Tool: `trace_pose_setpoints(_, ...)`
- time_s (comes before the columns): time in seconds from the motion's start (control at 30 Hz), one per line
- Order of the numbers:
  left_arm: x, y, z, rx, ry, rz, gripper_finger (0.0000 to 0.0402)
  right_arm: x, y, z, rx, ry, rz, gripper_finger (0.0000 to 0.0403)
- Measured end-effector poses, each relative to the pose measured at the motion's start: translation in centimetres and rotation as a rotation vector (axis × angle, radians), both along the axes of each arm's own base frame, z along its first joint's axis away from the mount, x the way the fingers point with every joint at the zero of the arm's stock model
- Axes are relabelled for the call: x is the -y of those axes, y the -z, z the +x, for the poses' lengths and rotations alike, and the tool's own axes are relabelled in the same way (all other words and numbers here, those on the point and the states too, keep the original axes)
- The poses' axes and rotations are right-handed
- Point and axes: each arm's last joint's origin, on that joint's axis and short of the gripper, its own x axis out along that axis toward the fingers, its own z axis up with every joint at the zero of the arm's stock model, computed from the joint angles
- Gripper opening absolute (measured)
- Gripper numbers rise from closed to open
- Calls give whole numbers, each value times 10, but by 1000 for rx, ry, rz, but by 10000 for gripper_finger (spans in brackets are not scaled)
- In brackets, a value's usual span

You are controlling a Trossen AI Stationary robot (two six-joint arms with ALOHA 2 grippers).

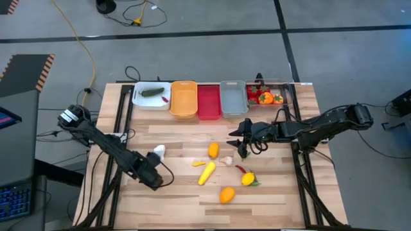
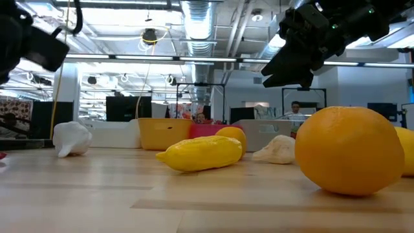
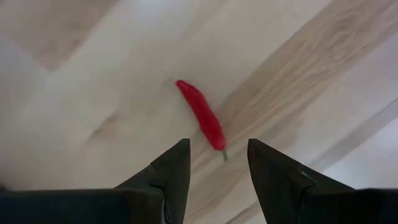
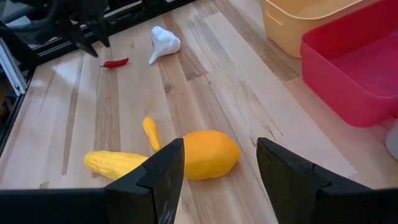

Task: Sort produce into baskets
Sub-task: Put the red chili pepper into the white bin

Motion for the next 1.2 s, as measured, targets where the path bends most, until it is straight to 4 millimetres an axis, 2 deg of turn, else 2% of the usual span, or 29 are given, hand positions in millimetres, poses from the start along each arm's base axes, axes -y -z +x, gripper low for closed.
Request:
trace_pose_setpoints(0.2,6,16,-5,50,-26,-46,146,0,0,0,0,0,0,228)
trace_pose_setpoints(0.53,5,35,-14,67,-82,-51,146,0,0,0,0,0,0,228)
trace_pose_setpoints(0.73,4,38,-17,57,-90,-45,144,0,0,0,0,0,0,228)
trace_pose_setpoints(0.87,4,39,-16,51,-90,-40,120,0,0,0,0,0,0,228)
trace_pose_setpoints(1.2,5,42,-15,39,-84,-32,27,0,0,0,-1,0,-1,228)
